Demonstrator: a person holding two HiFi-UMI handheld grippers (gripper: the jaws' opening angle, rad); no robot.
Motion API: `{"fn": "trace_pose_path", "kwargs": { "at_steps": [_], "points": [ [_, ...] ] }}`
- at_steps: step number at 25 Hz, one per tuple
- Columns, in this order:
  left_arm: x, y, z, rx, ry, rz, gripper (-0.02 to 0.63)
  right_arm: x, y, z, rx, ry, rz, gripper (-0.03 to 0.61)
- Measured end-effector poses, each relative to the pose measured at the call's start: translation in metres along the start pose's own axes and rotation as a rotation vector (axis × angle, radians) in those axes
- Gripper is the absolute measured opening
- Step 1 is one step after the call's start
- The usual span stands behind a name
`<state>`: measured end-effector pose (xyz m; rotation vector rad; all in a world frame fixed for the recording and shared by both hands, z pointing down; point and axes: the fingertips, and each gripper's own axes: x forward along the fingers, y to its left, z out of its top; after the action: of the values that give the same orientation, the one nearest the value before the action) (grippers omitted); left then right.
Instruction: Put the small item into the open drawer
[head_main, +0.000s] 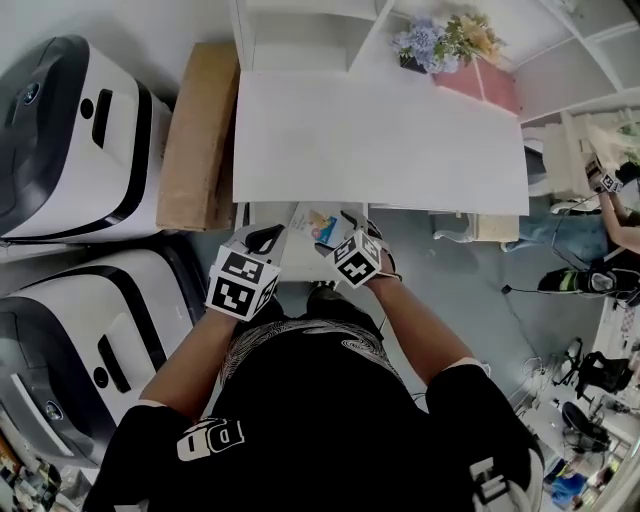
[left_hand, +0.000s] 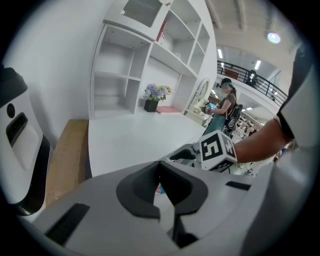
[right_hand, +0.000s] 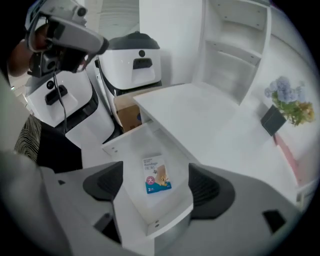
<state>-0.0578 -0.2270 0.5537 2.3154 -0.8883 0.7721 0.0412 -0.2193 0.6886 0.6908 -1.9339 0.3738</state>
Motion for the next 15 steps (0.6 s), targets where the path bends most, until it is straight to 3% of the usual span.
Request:
{"fn": "trace_pose_path", "kwargs": {
  "at_steps": [4, 10, 15],
  "points": [
    [-0.01, -0.004, 0.009, 0.039, -0.019, -0.023, 0.014, -0.043, 0.001, 0.026, 0.094, -0.112, -0.03, 0.407],
    [-0.031, -0.009, 0.026, 0.098, -0.068, -0.063, 0.014, -0.108, 0.007, 0.077, 0.382, -0.397, -0.048, 0.399],
    [-0.052, -0.013, 0.039, 0.14, -0.114, -0.105, 0.014, -0.15, -0.001, 0.087, 0.602, -0.593, -0.139, 0.21]
  ]
}}
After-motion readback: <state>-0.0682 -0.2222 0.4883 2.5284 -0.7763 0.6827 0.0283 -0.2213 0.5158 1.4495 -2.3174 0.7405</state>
